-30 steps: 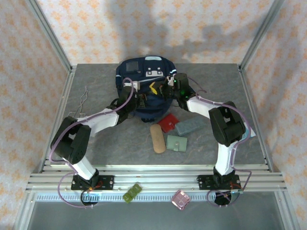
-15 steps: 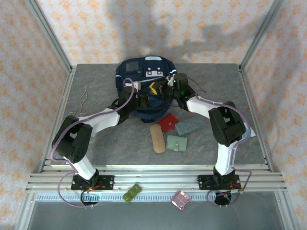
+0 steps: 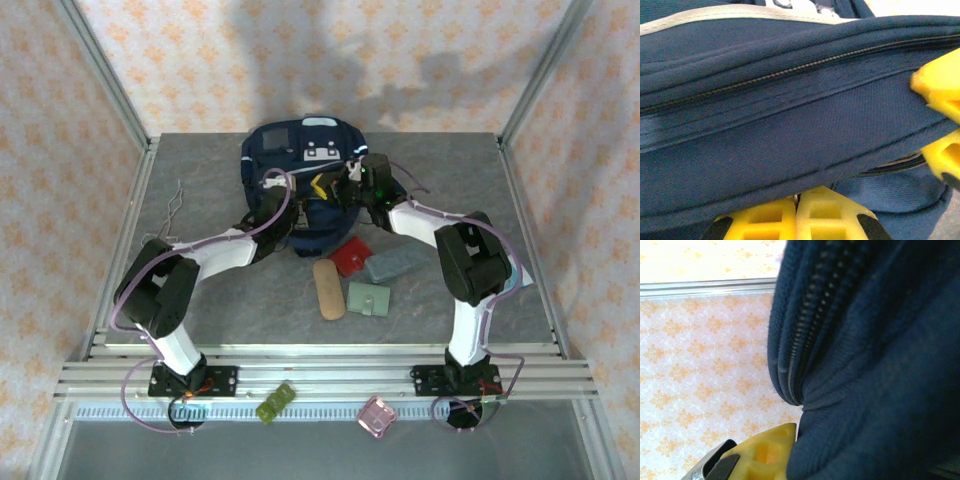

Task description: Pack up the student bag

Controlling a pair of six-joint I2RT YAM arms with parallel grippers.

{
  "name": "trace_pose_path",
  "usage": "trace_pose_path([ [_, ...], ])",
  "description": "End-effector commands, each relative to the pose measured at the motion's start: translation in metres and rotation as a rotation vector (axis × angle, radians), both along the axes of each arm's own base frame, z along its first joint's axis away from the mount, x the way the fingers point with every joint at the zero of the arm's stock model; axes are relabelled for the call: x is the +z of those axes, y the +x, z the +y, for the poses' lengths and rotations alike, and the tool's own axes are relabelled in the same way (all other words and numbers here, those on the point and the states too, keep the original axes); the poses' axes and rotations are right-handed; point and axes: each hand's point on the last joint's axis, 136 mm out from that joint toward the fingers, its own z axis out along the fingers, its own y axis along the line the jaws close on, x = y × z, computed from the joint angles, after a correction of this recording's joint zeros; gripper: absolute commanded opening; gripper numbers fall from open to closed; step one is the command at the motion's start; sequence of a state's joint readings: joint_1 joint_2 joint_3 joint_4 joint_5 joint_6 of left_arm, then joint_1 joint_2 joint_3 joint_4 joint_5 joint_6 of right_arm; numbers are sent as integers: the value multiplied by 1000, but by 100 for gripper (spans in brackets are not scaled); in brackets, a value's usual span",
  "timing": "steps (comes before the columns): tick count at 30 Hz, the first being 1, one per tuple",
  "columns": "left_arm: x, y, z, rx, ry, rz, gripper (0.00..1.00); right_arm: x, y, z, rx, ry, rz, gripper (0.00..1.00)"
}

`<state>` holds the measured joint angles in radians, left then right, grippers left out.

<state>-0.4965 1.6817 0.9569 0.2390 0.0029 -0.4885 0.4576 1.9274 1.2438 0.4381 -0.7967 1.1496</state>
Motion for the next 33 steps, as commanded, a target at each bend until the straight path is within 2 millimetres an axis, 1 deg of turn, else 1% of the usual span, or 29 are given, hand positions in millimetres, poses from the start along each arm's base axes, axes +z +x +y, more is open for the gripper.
trace_pose_path([
  [1,-2,-15,46,105,102,36,0,29,3,-8,1,14,-101,0],
  [4,-10,-27,76,162,102,73,0,23,8,-24,-38,1,-96,0],
  [6,-12,-30,91,196,103,83,0,21,10,-31,-58,-6,-97,0],
  [11,-16,-28,123,302,211,110,0,24,10,-39,-79,-9,-109,0],
  [14,-15,-22,136,344,263,118,0,26,8,-42,-84,-15,-119,0],
  [16,-13,-19,139,357,290,115,0,25,8,-46,-94,-17,-121,0],
  [21,-2,-16,153,420,345,82,0,26,7,-49,-96,-13,-123,0],
  [23,-1,-15,153,412,363,91,0,27,7,-55,-108,-15,-130,0],
  [25,-2,-16,147,383,345,102,0,27,9,-63,-125,-23,-132,0],
  [26,-1,-17,141,357,322,99,0,28,11,-67,-135,-24,-132,0],
  [28,0,-22,124,292,274,95,0,28,17,-76,-155,-38,-136,0],
  [29,3,-25,114,262,254,86,0,25,22,-82,-172,-56,-133,0],
  [32,3,-35,85,174,235,80,0,22,39,-99,-213,-82,-130,0],
  [33,3,-38,79,156,220,81,0,21,45,-107,-233,-92,-130,0],
])
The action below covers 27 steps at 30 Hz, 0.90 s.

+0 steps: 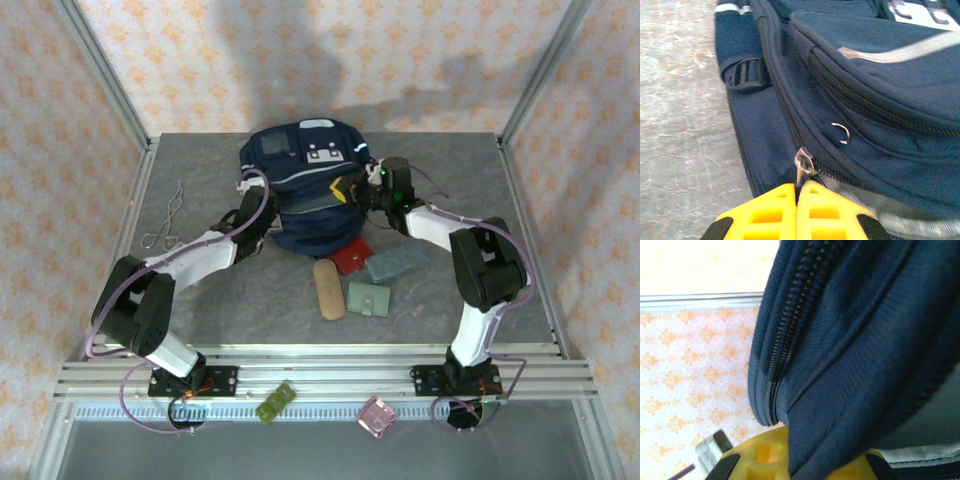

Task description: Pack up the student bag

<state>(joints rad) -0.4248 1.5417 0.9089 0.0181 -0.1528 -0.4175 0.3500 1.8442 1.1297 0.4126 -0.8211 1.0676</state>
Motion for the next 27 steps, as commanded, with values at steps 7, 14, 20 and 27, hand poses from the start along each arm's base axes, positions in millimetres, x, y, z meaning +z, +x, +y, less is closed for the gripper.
trace_pose_path([
  [7,-14,-6,46,143,94,61,0,34,44,-58,-189,-33,-124,0],
  [14,-30,18,87,307,129,133,8,51,34,-57,-175,1,-148,0],
  [20,-9,27,60,202,83,79,35,54,25,-42,-119,30,-149,0],
  [27,48,7,-22,-113,34,-116,59,60,23,-21,-37,51,-161,0],
])
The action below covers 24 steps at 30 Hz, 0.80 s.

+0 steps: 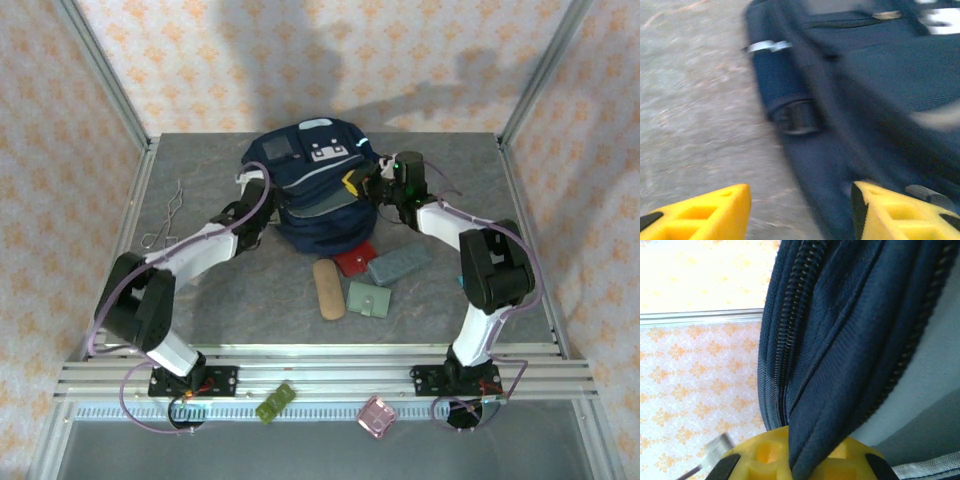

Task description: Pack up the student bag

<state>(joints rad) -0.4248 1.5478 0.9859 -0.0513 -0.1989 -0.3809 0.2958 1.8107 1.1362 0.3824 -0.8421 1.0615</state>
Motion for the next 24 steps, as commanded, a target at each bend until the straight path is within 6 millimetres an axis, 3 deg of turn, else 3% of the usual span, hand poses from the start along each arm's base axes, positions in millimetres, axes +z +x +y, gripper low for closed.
trace_pose_path([
  [1,37,-4,-37,-173,-12,-126,63,49,15,4,7,43,-158,0],
  [6,49,-7,-73,-326,62,-182,75,62,12,12,45,37,-182,0],
  [15,44,15,-114,-420,354,-210,76,72,2,15,73,45,-199,0],
  [18,41,28,-116,-378,422,-214,75,77,1,17,82,57,-207,0],
  [21,43,45,-102,-255,495,-210,65,84,-3,19,94,59,-220,0],
  [24,52,54,-103,-231,515,-213,29,82,-6,17,96,34,-219,0],
])
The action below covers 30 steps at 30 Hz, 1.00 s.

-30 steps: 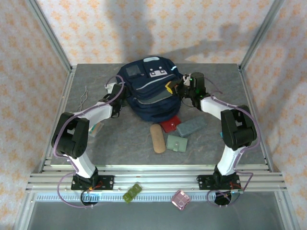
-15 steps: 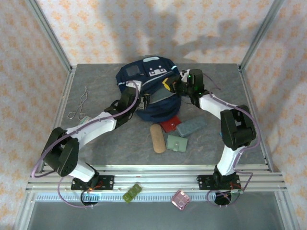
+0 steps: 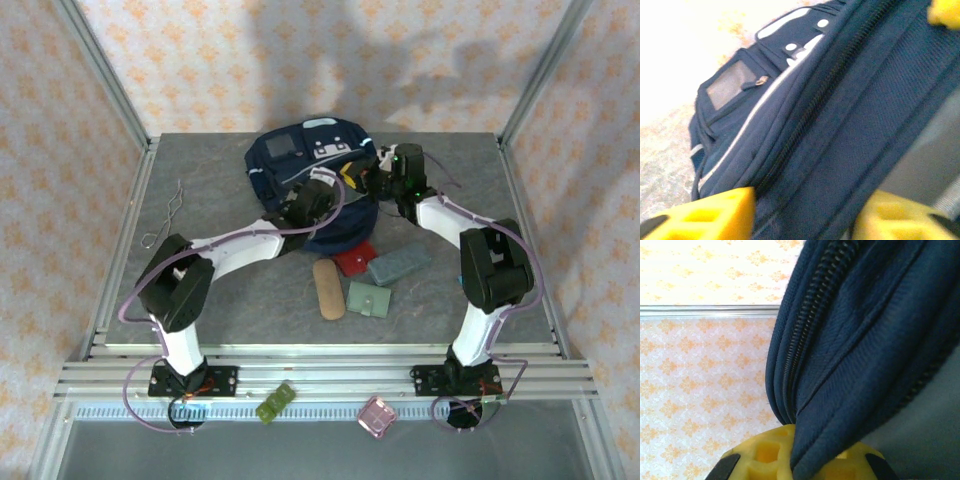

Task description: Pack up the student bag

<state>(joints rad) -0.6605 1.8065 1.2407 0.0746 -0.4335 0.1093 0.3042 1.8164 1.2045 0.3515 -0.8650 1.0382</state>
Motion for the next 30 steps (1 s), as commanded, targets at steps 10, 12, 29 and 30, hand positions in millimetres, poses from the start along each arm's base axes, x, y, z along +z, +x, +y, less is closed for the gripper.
trace_pose_path([
  [10,81,40,27,134,-76,-116,0,-5,-20,-31,-25,-276,-53,28],
  [12,85,42,27,125,-107,-107,0,-13,-26,-47,-57,-354,-31,37],
  [29,90,39,17,85,-263,-74,0,-141,-187,-139,-201,-730,512,82],
  [30,87,38,18,85,-264,-72,0,-144,-191,-139,-204,-732,531,83],
])
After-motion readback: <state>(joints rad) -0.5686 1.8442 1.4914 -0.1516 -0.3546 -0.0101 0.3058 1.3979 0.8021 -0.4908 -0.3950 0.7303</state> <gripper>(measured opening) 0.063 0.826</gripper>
